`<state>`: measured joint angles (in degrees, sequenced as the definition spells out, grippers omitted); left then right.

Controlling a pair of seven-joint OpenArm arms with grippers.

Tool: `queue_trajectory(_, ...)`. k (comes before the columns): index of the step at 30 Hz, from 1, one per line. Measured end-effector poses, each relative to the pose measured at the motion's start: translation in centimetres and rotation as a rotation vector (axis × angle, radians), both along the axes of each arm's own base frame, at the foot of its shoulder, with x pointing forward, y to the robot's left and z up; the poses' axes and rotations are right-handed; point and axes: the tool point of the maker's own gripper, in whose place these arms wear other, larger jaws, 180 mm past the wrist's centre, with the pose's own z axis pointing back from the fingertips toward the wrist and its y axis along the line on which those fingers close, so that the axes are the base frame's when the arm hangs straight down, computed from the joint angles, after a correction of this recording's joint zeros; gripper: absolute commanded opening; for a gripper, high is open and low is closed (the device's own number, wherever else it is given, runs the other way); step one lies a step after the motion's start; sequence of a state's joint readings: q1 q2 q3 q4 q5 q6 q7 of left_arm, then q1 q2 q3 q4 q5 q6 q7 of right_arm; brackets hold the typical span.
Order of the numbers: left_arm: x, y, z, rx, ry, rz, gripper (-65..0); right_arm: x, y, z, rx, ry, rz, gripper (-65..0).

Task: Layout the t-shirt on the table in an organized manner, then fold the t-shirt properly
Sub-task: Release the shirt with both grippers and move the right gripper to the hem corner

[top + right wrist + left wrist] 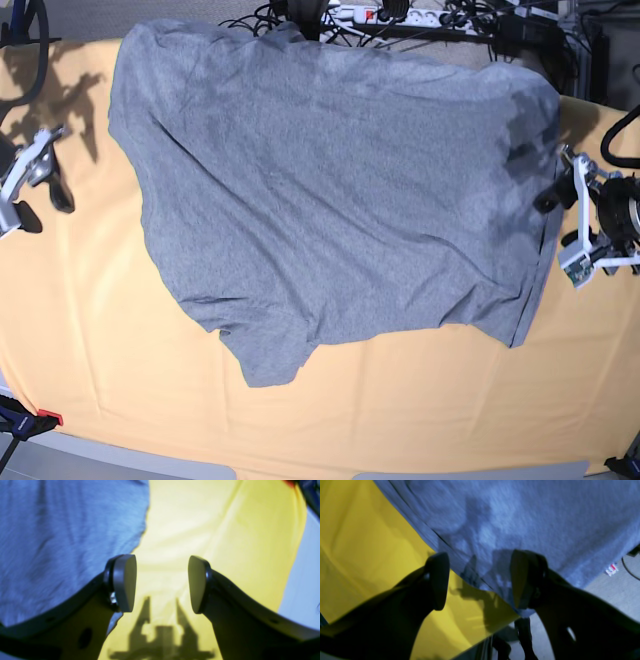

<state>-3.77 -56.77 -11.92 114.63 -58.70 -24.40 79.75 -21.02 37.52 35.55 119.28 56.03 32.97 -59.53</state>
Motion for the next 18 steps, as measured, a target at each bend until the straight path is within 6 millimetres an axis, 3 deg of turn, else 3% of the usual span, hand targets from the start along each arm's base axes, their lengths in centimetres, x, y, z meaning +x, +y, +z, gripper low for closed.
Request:
queue_trajectory(6,3.4,0.9,2.5,-0.093,-0.107,0.088,-25.7,2.1,0.1,-3.1,0.131,0.076,0.021,-30.3)
queue_trajectory(9,5.1,3.1,3.9,-0.172,-0.166,0.200,-25.7,2.7,1.9,-4.5,0.163,0.121,0.079,-30.3)
queue_trajectory(13,7.1,6.8,6.2,-0.360,-0.257,0.375,-25.7,4.8,4.5,-4.4,0.160,0.106,0.154,-30.3)
queue_trajectory(18,7.2,12.0,6.7,-0.575,-0.311,0.581,-25.7,7.7,3.9,-7.2,0.145,0.159,0.027,-30.3)
